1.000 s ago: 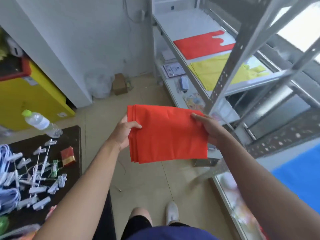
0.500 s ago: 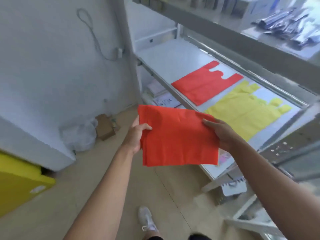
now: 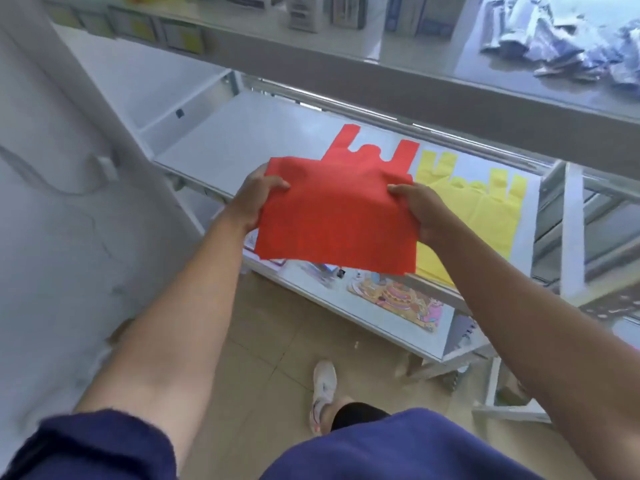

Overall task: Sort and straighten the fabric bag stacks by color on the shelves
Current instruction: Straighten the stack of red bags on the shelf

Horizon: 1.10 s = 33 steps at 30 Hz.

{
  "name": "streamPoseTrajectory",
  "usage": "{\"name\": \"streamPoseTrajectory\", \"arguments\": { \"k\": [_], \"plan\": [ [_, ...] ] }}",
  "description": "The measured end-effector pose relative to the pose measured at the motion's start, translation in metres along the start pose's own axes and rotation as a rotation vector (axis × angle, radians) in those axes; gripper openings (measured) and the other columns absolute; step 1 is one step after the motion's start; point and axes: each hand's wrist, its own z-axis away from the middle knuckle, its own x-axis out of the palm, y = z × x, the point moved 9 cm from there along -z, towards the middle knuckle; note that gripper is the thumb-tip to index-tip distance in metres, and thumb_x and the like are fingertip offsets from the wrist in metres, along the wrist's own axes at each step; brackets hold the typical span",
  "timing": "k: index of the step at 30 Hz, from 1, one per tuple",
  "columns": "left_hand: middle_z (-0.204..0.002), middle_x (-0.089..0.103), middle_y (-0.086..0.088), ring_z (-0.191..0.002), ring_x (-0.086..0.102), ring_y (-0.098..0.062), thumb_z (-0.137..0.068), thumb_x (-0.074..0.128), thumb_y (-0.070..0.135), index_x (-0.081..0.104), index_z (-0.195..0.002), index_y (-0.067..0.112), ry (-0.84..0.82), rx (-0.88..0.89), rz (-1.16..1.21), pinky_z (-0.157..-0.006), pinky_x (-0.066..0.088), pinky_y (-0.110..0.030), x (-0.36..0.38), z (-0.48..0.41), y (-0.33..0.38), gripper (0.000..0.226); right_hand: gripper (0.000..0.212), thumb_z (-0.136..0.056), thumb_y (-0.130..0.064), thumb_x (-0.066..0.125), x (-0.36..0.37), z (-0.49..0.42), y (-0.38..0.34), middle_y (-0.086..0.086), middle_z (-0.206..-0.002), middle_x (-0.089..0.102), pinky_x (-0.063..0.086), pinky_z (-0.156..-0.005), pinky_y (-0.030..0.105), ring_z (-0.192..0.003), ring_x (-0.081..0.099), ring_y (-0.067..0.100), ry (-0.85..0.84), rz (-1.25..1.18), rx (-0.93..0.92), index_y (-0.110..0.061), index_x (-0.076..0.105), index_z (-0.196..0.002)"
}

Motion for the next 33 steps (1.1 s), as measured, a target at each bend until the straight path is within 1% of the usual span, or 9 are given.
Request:
{"name": "streamPoseTrajectory", "arguments": {
  "k": [5,11,15,19,22,25,27,30,33],
  "plan": [
    [-0.095,0.073,-0.012,-0.083,0.068,-0.027,-0.067,0.070,0.009,0.071,-0.120,0.013,-0.035,0.113,-0.125,-0.079,0.054,-0.042,-0.003,-0.115,0.047,0.053,0.011,-0.094,-0.003,0.062,0.006,-0.062,-0.055,0.001,-0.058,0.067,0.054,-0.044,0.024,-0.045,0.064,0.012,0.131,0.039,-0.137,-0.010,0.068,-0.088],
    [-0.107,0.072,-0.015,-0.094,0.068,-0.031,-0.074,0.073,-0.001,0.066,-0.126,0.014,-0.136,0.313,-0.037,-0.086,0.057,-0.047,0.012,-0.163,0.087,0.054,0.009,-0.085,-0.009,0.070,-0.009,-0.096,-0.117,0.004,-0.085,0.070,0.056,-0.078,0.037,-0.078,0.065,0.018,0.231,-0.058,-0.448,-0.016,0.075,-0.089],
    [-0.108,0.075,-0.011,-0.092,0.072,-0.026,-0.075,0.073,0.006,0.065,-0.130,0.023,-0.108,0.277,-0.132,-0.084,0.061,-0.044,0.004,-0.201,0.048,0.058,0.025,-0.079,-0.014,0.070,-0.014,-0.136,-0.073,0.010,-0.087,0.068,0.056,-0.067,0.038,-0.070,0.064,0.024,0.241,0.001,-0.330,-0.013,0.074,-0.104],
    [-0.108,0.070,-0.002,-0.096,0.070,-0.021,-0.078,0.071,0.008,0.053,-0.139,0.018,-0.005,0.186,-0.412,-0.079,0.057,-0.029,-0.001,-0.226,-0.029,0.064,0.015,-0.074,-0.008,0.068,-0.034,-0.188,0.017,0.017,-0.085,0.066,0.055,-0.074,0.046,-0.068,0.063,0.025,0.370,0.176,-0.107,-0.010,0.069,-0.088],
    [-0.127,0.067,-0.008,-0.115,0.067,-0.028,-0.074,0.069,0.018,0.038,-0.150,0.015,-0.001,0.067,-0.618,-0.099,0.055,-0.038,-0.010,-0.243,-0.086,0.082,0.036,-0.080,-0.001,0.066,-0.033,-0.208,0.062,0.021,-0.101,0.067,0.059,-0.090,0.053,-0.090,0.068,0.031,0.398,0.294,-0.016,-0.008,0.064,-0.115],
    [-0.141,0.063,-0.010,-0.124,0.063,-0.030,-0.071,0.064,0.025,0.036,-0.155,0.017,0.042,0.077,-0.683,-0.106,0.051,-0.039,-0.014,-0.247,-0.103,0.089,0.062,-0.086,-0.003,0.059,-0.033,-0.205,0.070,0.011,-0.129,0.064,0.057,-0.099,0.043,-0.115,0.065,0.028,0.476,0.377,-0.050,-0.011,0.050,-0.147],
    [-0.151,0.056,-0.010,-0.134,0.056,-0.027,-0.079,0.064,0.012,0.039,-0.157,0.016,0.066,0.151,-0.693,-0.113,0.044,-0.035,-0.008,-0.238,-0.095,0.081,0.074,-0.079,-0.011,0.056,-0.037,-0.207,0.064,0.009,-0.134,0.061,0.053,-0.104,0.043,-0.119,0.063,0.027,0.511,0.413,-0.096,-0.014,0.046,-0.152],
    [-0.150,0.055,-0.012,-0.137,0.053,-0.028,-0.084,0.061,0.002,0.047,-0.153,0.014,0.060,0.244,-0.716,-0.115,0.042,-0.035,0.001,-0.237,-0.088,0.071,0.085,-0.065,-0.020,0.047,-0.045,-0.216,0.059,0.002,-0.116,0.060,0.050,-0.102,0.042,-0.105,0.058,0.021,0.522,0.459,-0.138,-0.016,0.048,-0.151],
    [-0.144,0.052,-0.020,-0.131,0.054,-0.033,-0.090,0.061,0.007,0.045,-0.154,0.012,0.014,0.232,-0.823,-0.112,0.041,-0.034,0.007,-0.239,-0.094,0.066,0.074,-0.077,-0.016,0.052,-0.037,-0.207,0.056,0.008,-0.121,0.065,0.053,-0.104,0.045,-0.113,0.064,0.028,0.498,0.513,-0.122,-0.015,0.048,-0.151]
  ]
}}
